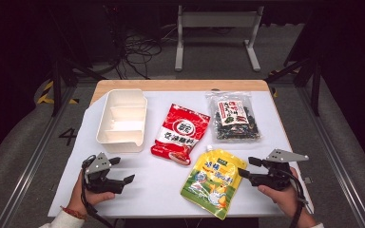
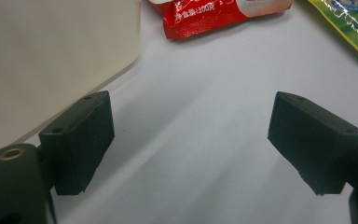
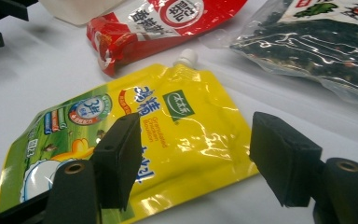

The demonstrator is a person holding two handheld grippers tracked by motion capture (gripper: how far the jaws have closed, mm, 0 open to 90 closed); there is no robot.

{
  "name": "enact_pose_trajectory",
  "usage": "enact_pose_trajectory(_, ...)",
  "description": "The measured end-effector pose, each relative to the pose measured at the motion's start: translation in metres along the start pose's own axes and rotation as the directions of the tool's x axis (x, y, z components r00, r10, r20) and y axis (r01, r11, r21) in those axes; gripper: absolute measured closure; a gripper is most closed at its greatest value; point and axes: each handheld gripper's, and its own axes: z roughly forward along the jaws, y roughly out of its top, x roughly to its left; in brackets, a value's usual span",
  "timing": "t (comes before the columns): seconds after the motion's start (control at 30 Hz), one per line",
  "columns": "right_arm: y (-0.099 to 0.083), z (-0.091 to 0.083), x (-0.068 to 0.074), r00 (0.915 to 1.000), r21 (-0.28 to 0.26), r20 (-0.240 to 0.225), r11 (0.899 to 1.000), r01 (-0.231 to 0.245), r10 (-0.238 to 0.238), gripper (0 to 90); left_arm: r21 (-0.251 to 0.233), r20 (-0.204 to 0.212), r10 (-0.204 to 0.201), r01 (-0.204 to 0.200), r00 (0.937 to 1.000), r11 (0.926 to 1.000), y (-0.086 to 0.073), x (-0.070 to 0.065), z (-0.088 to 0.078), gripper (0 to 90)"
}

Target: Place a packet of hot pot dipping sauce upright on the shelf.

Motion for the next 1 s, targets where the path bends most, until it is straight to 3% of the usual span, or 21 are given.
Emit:
enact_pose_trajectory(0.17, 0.007, 0.010, 0.003, 0.9999, 0.009, -0.006, 1.000, 0.010, -0.010, 29.9, -0.012, 0.009, 0.001, -0.001, 1.0000, 0.9999, -0.002, -0.001, -0.002, 16.2)
enact_pose_trajectory(0.4, 0.026, 0.035, 0.012, 0.9981, 0.023, -0.050, 0.999, 0.037, -0.036, 25.5, -0.010, 0.007, -0.004, 0.004, 1.0000, 0.9999, -0.008, -0.002, -0.008, 16.2)
enact_pose_trajectory(0.47, 0.033, 0.043, 0.013, 0.9975, 0.014, -0.068, 1.000, 0.023, -0.022, 25.5, -0.010, -0.001, -0.007, 0.007, 1.0000, 0.9999, -0.008, -0.003, -0.008, 16.3)
enact_pose_trajectory(0.73, 0.070, 0.095, 0.019, 0.9919, 0.087, -0.118, 0.995, -0.037, 0.048, 25.5, 0.011, 0.001, 0.033, -0.033, 0.9995, 0.9994, -0.009, -0.010, -0.007, 16.3)
enact_pose_trajectory(0.87, 0.081, 0.126, 0.024, 0.9862, 0.171, -0.138, 0.983, -0.067, 0.092, 25.6, 0.013, 0.004, 0.033, -0.033, 0.9995, 0.9994, -0.009, -0.010, -0.007, 16.3)
enact_pose_trajectory(0.93, 0.084, 0.142, 0.027, 0.9880, 0.210, -0.101, 0.973, -0.094, 0.117, 26.2, 0.011, 0.003, 0.037, -0.037, 0.9993, 0.9992, -0.008, -0.011, -0.007, 16.1)
enact_pose_trajectory(1.0, 0.085, 0.154, 0.028, 0.9826, 0.248, -0.105, 0.961, -0.123, 0.153, 25.4, 0.004, 0.007, 0.038, -0.038, 0.9992, 0.9993, -0.008, -0.011, -0.008, 15.6)
